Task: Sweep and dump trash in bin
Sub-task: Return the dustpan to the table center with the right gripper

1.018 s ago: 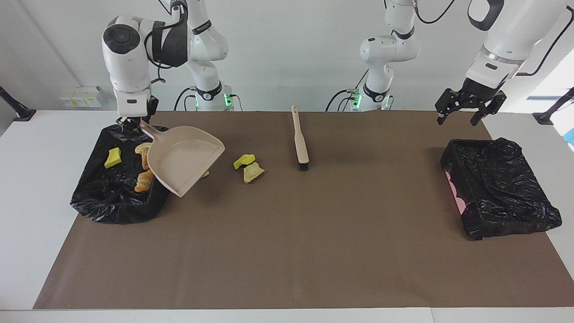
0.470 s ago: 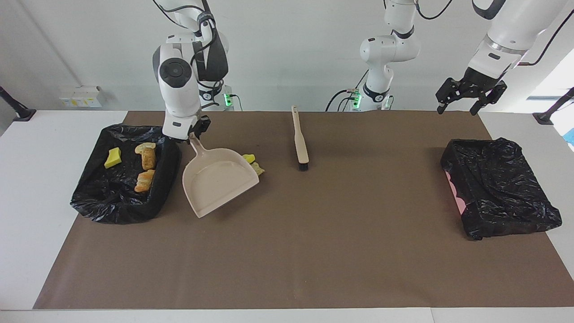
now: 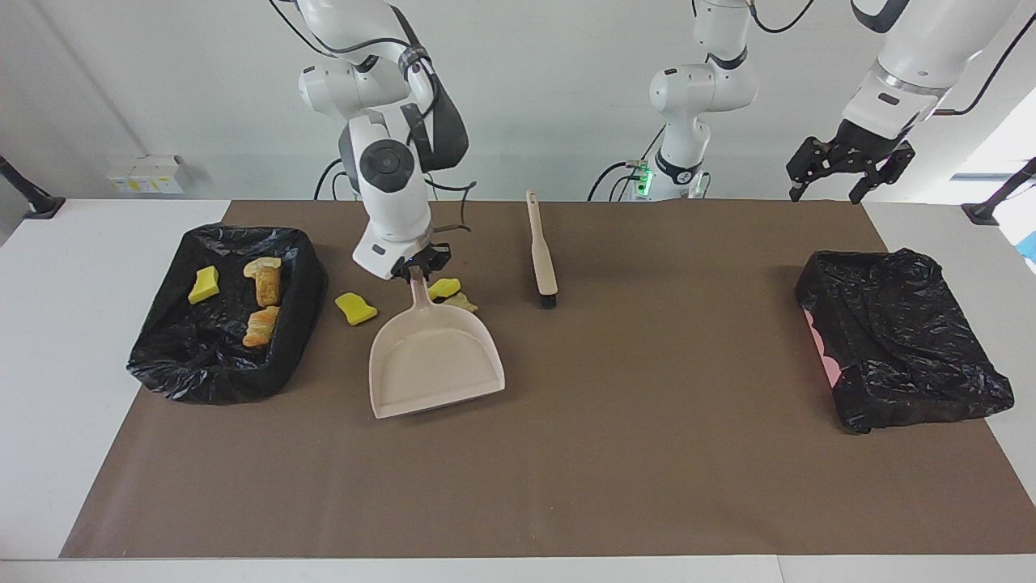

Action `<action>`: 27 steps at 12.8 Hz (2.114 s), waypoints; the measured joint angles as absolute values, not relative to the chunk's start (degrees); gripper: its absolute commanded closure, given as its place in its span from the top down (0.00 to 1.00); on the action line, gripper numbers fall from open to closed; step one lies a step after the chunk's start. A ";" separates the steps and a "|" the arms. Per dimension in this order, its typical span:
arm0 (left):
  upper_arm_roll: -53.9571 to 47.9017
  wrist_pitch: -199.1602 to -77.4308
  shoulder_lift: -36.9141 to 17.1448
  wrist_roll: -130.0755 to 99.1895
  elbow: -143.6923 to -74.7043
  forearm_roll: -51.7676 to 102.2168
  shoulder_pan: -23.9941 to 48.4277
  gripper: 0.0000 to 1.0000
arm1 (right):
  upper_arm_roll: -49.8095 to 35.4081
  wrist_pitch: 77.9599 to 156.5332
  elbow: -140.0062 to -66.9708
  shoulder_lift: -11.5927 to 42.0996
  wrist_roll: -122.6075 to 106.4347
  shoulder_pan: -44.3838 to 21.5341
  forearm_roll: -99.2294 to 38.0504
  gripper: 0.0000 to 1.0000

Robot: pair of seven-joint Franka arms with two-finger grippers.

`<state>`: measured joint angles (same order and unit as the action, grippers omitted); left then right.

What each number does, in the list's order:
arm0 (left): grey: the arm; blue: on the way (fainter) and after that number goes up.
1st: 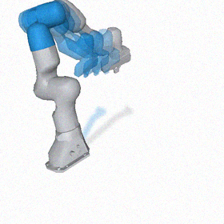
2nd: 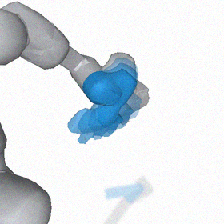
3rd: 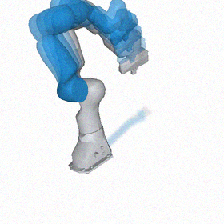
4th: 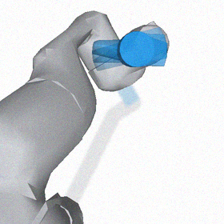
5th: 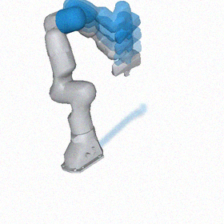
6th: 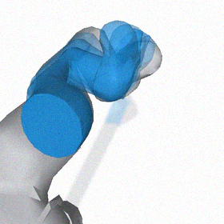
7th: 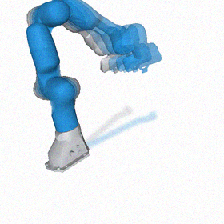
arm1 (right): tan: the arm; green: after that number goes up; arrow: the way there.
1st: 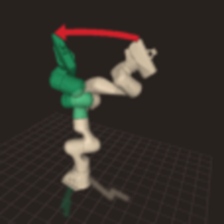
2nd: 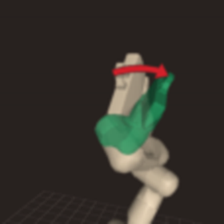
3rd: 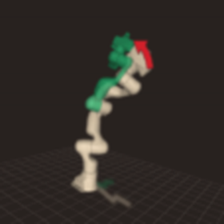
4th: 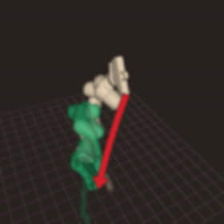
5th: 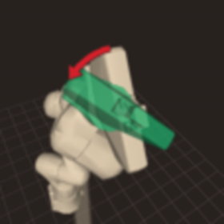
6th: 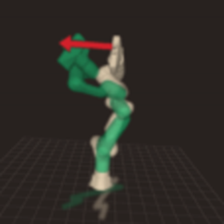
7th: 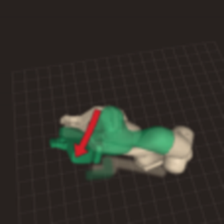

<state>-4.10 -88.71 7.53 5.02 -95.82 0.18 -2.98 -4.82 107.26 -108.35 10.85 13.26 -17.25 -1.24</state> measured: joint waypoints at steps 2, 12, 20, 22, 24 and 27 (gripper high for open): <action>-4.10 -88.71 7.49 5.15 -95.73 -0.07 -2.98 1.00 | -4.81 108.12 -104.43 15.81 19.84 -20.87 -2.03 0.00; -4.23 -88.62 7.44 5.16 -96.23 -0.08 -2.98 1.00 | -4.67 112.76 -85.42 32.15 36.45 -27.90 -6.14 1.00; -4.24 -88.61 7.45 5.16 -96.35 -0.08 -2.98 1.00 | -8.22 108.37 -91.40 24.45 36.31 -28.71 -6.40 1.00; -4.26 -88.66 7.45 5.16 -96.36 -0.08 -2.98 1.00 | -8.74 108.23 -95.83 20.36 36.32 -30.31 -6.41 1.00; -4.43 -89.60 7.45 5.16 -96.36 -0.08 -2.92 1.00 | -8.80 108.20 -101.03 16.25 36.36 -32.31 -6.42 0.95; -4.78 -94.74 7.35 5.16 -96.41 0.00 -2.73 1.00 | -8.81 108.60 -108.19 11.85 36.44 -34.88 -9.51 0.93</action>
<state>-4.78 -94.74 7.35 5.16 -96.41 0.00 -2.73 -8.81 108.60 -108.19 11.85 36.44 -34.88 -9.51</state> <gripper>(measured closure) 0.000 0.053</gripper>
